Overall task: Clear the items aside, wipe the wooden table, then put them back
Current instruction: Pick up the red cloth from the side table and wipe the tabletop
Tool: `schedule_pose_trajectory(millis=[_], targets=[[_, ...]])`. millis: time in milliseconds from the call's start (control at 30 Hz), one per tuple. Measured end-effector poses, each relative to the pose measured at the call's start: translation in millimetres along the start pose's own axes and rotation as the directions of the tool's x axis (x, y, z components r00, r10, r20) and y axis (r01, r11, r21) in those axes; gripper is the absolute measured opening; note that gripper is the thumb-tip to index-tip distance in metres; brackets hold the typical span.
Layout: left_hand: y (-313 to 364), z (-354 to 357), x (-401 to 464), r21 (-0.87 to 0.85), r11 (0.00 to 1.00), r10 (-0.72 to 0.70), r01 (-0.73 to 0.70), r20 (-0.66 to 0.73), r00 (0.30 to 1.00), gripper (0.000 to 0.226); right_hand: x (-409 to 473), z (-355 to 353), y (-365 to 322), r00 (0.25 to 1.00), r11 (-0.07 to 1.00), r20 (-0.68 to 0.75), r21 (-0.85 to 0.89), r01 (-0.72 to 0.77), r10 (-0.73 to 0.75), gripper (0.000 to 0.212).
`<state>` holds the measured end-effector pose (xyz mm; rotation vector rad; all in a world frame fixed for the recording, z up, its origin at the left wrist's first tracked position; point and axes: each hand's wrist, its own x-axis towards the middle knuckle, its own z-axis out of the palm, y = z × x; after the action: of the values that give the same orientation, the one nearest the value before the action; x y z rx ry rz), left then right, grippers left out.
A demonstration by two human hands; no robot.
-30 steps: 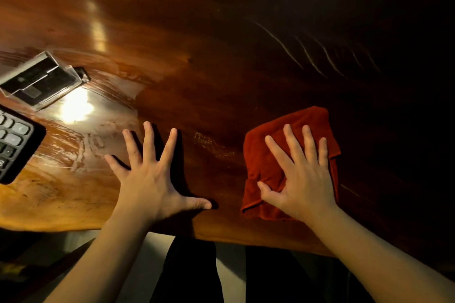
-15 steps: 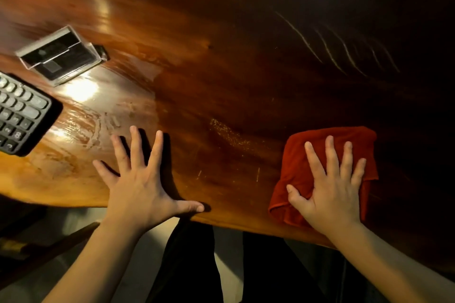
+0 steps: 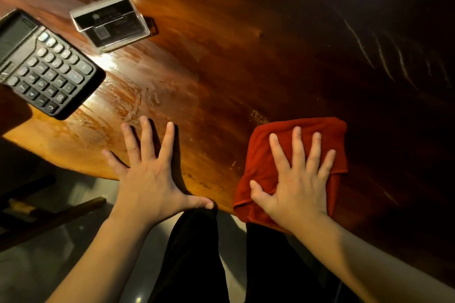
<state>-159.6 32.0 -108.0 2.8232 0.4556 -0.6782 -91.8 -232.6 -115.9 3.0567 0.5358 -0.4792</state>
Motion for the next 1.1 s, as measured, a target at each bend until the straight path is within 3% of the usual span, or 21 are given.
schedule_pose_trajectory(millis=[467,800,1100], targets=[[-11,-4,-3,-0.091,0.996,0.026,-0.018,0.086,0.996,0.158,49,-11,-116,0.943,0.939,-0.031,0.092,0.332,-0.331,0.103],[-3,-11,0,-0.006,0.999,0.036,-0.036,0.114,0.993,0.175,64,-12,-83,0.878,0.866,-0.062,0.142,0.479,-0.475,0.098],[41,-24,18,0.029,0.984,0.175,-0.178,0.088,0.981,0.170,57,-13,-11,0.954,0.940,-0.091,0.163,0.298,-0.287,0.099]])
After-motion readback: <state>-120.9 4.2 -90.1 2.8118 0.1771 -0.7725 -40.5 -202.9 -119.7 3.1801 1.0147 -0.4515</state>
